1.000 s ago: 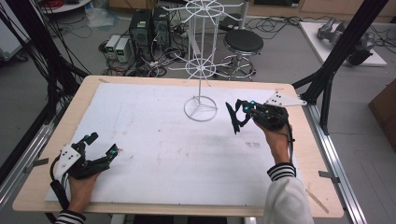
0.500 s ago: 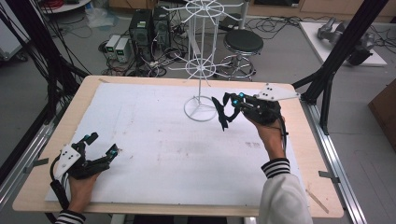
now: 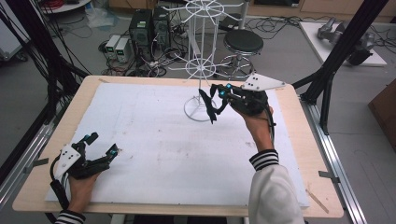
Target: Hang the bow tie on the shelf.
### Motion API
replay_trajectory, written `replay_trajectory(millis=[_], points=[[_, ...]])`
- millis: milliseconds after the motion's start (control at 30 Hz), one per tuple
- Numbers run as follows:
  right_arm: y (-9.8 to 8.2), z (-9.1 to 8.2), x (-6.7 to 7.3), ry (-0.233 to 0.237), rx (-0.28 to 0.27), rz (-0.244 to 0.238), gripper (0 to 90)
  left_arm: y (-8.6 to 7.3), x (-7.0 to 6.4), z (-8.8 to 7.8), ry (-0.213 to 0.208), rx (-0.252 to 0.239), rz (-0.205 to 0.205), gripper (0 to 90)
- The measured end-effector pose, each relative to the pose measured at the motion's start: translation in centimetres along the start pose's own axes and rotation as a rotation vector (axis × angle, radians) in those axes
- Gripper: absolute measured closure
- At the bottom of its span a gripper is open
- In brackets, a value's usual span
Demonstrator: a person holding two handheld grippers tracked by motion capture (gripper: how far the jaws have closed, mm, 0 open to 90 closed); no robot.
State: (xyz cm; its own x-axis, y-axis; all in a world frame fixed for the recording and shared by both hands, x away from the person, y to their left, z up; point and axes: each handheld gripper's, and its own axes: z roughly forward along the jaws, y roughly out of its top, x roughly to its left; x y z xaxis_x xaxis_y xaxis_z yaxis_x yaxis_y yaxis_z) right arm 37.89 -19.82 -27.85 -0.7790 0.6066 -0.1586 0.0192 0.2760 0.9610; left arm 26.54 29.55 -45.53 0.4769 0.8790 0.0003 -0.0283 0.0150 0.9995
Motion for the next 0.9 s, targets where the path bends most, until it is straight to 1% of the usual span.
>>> replay_trajectory(millis=[33, 133, 167, 233, 300, 367, 433, 467, 500, 533, 600, 767, 800, 833, 900], points=[[0.2, 0.2, 0.1, -0.001, 0.001, 0.006, 88.2, 0.0, 0.0, 0.0, 0.0, 0.0, 0.0, 14.5], [0.5, 0.6, 0.2, 0.004, 0.0, 0.003, 88.2, 0.0, 0.0, 0.0, 0.0, 0.001, 0.0, 14.5], [0.9, 1.1, 0.2, -0.005, 0.005, -0.002, 88.2, 0.0, 0.0, 0.0, -0.001, 0.001, 0.0, 14.5], [1.1, 1.5, 0.1, -0.006, 0.006, 0.002, 88.2, 0.0, 0.0, 0.0, -0.001, 0.0, -0.001, 14.5], [1.3, 1.9, 0.0, -0.014, 0.014, -0.007, 88.2, 0.0, 0.0, 0.0, -0.001, 0.001, -0.001, 14.5], [1.5, 2.3, 0.0, -0.013, 0.022, -0.005, 88.2, 0.0, 0.0, 0.0, -0.001, 0.0, -0.002, 14.5], [1.5, 2.5, -0.1, -0.018, 0.021, -0.01, 88.2, 0.0, 0.0, 0.0, -0.001, -0.001, -0.003, 14.5], [1.6, 3.0, -0.3, -0.021, 0.026, -0.002, 88.2, 0.0, 0.0, 0.0, -0.001, 0.0, -0.004, 14.5], [1.6, 3.0, -0.3, -0.021, 0.026, -0.002, 88.2, 0.0, 0.0, 0.0, -0.001, 0.001, -0.004, 14.5], [1.5, 3.2, -0.5, -0.031, 0.032, 0.005, 88.1, 0.0, 0.0, 0.0, -0.001, 0.001, -0.004, 14.5], [1.4, 3.5, -0.8, -0.037, 0.036, 0.009, 88.1, 0.0, 0.0, 0.0, -0.002, 0.002, -0.004, 14.5], [1.1, 3.7, -1.4, -0.065, 0.046, 0.019, 88.1, 0.0, 0.1, 0.1, -0.003, 0.004, -0.004, 14.5], [1.1, 3.8, -1.5, -0.071, 0.049, 0.027, 88.1, 0.0, 0.1, 0.1, -0.003, 0.005, -0.005, 14.5], [1.2, 3.8, -1.7, -0.078, 0.04, 0.025, 88.1, 0.0, 0.1, 0.1, -0.003, 0.006, -0.005, 14.5], [1.1, 3.8, -1.8, -0.089, 0.034, 0.036, 88.1, 0.0, 0.1, 0.1, -0.003, 0.005, -0.007, 14.6]])
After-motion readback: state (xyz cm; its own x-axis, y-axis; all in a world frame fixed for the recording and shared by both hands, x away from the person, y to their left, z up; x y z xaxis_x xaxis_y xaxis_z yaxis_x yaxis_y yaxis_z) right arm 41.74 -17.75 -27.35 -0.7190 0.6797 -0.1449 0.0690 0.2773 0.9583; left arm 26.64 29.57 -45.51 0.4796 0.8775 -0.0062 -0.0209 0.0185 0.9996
